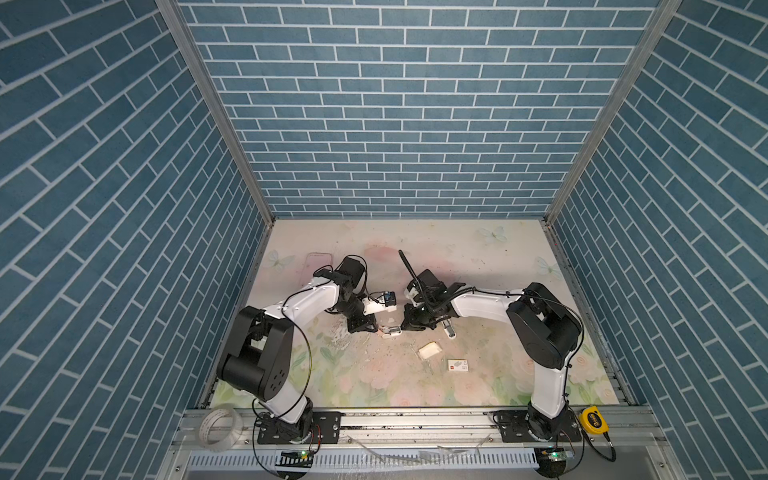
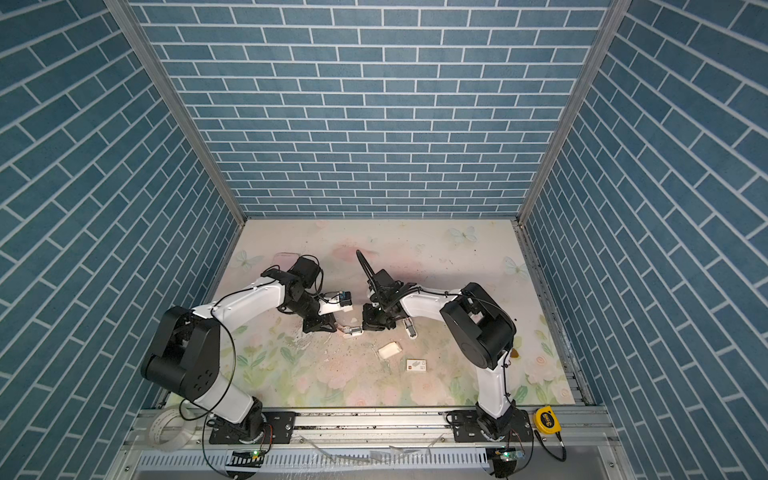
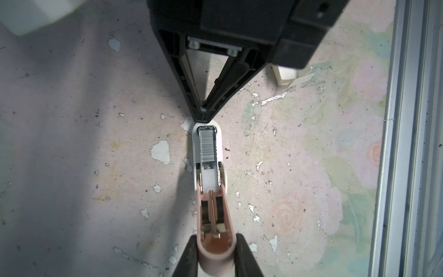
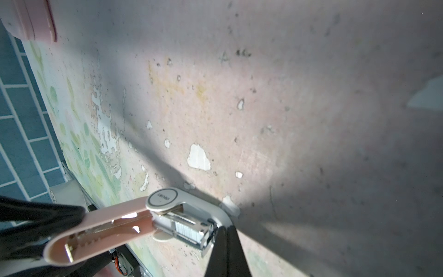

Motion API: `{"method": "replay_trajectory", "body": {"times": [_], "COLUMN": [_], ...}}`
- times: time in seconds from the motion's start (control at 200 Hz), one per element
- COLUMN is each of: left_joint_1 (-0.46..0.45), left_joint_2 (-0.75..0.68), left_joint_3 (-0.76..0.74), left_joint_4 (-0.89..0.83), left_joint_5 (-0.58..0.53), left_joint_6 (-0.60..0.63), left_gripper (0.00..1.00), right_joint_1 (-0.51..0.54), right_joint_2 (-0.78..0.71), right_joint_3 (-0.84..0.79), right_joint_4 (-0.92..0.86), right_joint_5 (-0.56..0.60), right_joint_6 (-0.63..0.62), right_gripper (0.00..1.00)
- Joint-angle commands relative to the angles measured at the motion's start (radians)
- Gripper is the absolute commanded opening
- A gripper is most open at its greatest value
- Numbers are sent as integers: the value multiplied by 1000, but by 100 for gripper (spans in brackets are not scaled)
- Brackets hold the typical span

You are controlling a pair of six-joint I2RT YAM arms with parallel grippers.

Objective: Load the staples into the stapler

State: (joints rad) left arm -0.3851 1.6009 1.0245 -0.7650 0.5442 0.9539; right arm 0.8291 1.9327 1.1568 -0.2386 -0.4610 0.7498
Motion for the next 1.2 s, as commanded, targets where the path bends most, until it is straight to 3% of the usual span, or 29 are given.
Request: {"method": "replay_trajectory", "body": {"times": [0.0, 1.195], "left_joint_1": [-16, -82], "left_joint_2": [19, 60], "left_joint_3": [13, -7], "left_joint_4": [-22, 55], "left_joint_5": [49, 37], "left_joint_6": [-10, -67], "left_gripper": [19, 18], "right_joint_1": [2, 2], "right_joint_2": [37, 26], "right_joint_3": [-8, -47], "right_joint_4": [-16, 66], "right_joint_5": [1, -16], "right_joint_6": [-32, 1], "right_gripper": [4, 2]}}
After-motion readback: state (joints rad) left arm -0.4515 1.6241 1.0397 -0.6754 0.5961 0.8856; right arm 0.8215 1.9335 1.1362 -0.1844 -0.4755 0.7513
